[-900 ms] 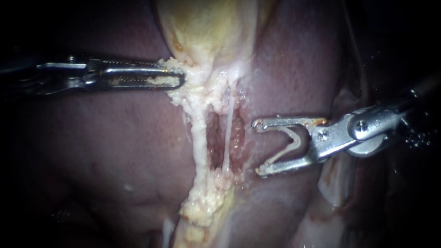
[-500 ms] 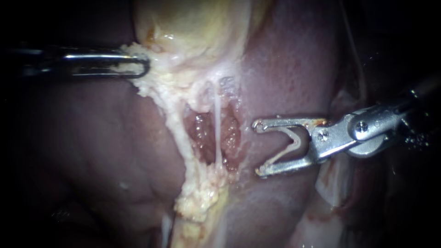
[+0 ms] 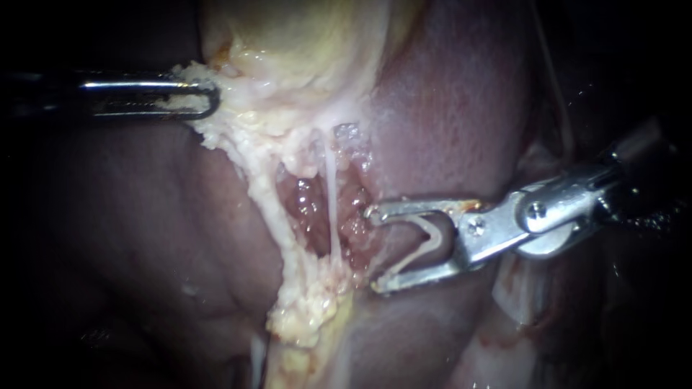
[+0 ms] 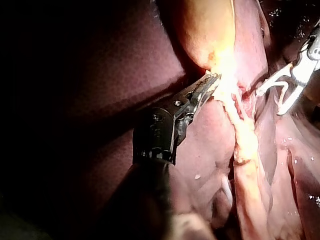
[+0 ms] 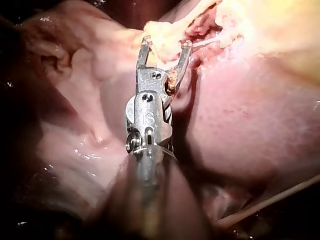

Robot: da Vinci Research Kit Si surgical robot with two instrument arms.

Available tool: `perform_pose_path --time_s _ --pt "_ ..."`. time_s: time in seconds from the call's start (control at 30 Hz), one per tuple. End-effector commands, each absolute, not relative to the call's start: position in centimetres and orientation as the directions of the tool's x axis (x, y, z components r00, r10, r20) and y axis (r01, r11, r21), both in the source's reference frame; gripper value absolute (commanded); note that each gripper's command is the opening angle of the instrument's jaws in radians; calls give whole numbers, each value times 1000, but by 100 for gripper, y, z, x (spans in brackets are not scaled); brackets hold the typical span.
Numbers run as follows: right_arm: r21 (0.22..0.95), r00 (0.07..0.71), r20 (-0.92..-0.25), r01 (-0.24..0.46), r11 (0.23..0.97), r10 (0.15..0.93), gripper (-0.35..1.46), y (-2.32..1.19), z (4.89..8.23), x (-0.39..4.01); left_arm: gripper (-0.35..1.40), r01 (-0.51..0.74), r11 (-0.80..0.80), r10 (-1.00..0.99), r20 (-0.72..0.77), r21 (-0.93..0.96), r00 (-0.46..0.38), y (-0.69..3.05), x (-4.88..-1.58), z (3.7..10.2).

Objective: Clipping first clip left tube

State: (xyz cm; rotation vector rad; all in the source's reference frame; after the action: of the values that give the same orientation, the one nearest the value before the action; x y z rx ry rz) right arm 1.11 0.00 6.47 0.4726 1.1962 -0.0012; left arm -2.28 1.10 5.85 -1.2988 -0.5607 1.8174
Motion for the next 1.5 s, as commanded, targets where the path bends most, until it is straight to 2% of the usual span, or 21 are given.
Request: perform_pose_path --time_s 0.03,0.37,0.8,1.0,1.2,1.3,1.5 --pt "353 380 -891 242 904 247 48 -1 651 116 -35 -358 -570 816 -561 -740 -138 110 -229 585" --pt "371 394 -879 213 904 268 49 -6 686 163 -35 -359 -569 816 -561 -740 -138 110 -229 585" --pt "405 386 -878 284 869 283 49 -21 707 187 -35 -359 -569 816 -561 -740 -138 111 -230 584" --pt "422 353 -882 299 856 312 48 -26 708 192 -35 -359 -569 816 -561 -740 -138 111 -230 584" --pt "454 289 -885 362 814 365 46 -30 705 195 -35 -359 -569 816 -561 -740 -138 111 -230 584" --pt "485 275 -873 394 781 403 45 -32 702 198 -35 -359 -569 816 -561 -740 -138 111 -231 584" --pt "504 259 -864 408 762 432 45 -39 703 215 -35 -360 -568 817 -561 -740 -137 112 -233 584"
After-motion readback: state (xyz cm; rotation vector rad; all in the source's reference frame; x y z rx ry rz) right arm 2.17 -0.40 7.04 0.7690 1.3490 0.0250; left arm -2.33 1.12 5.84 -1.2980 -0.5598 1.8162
